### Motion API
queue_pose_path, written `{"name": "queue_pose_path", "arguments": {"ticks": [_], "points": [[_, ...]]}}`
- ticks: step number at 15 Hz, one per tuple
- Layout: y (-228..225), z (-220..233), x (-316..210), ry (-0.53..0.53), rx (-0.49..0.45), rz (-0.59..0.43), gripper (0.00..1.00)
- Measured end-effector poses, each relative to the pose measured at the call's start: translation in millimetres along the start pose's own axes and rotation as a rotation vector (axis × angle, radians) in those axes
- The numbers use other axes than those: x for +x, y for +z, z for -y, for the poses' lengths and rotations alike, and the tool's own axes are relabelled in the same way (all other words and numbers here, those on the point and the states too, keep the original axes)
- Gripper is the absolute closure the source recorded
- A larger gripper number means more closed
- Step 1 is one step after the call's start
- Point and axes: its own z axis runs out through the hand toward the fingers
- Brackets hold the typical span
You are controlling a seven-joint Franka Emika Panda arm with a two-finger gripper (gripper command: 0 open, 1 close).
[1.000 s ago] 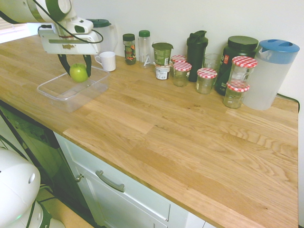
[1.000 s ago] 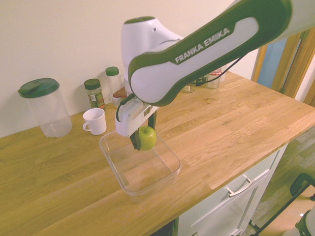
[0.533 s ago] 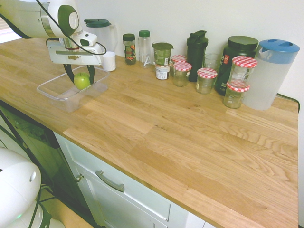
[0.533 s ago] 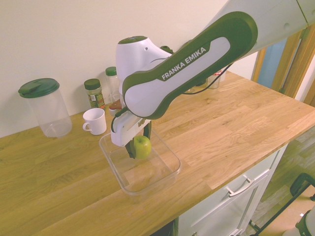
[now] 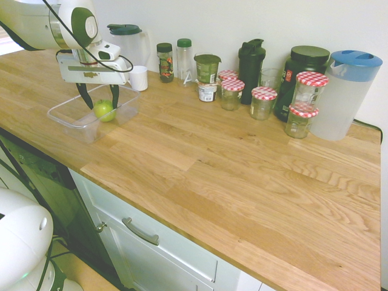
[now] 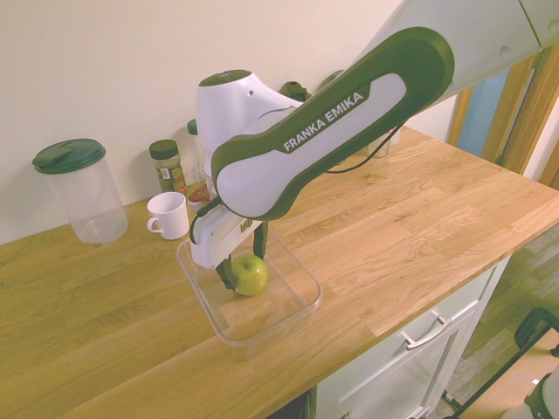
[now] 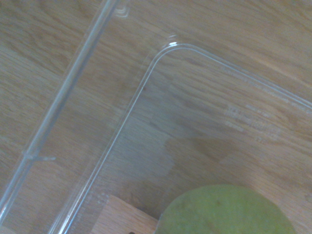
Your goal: Put the apple into the container
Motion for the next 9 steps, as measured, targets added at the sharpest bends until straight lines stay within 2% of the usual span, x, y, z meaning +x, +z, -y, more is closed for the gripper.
{"name": "queue_pose_path", "arguments": {"ticks": [2,5,7,9], "points": [[-10,3,2,0.004,0.006,-0.005,0.00],[-76,-14,22,0.052,0.015,-0.031,0.00],[-133,-75,51,0.166,-0.020,-0.042,0.00],[-153,-158,93,0.300,-0.034,-0.039,0.00]]}}
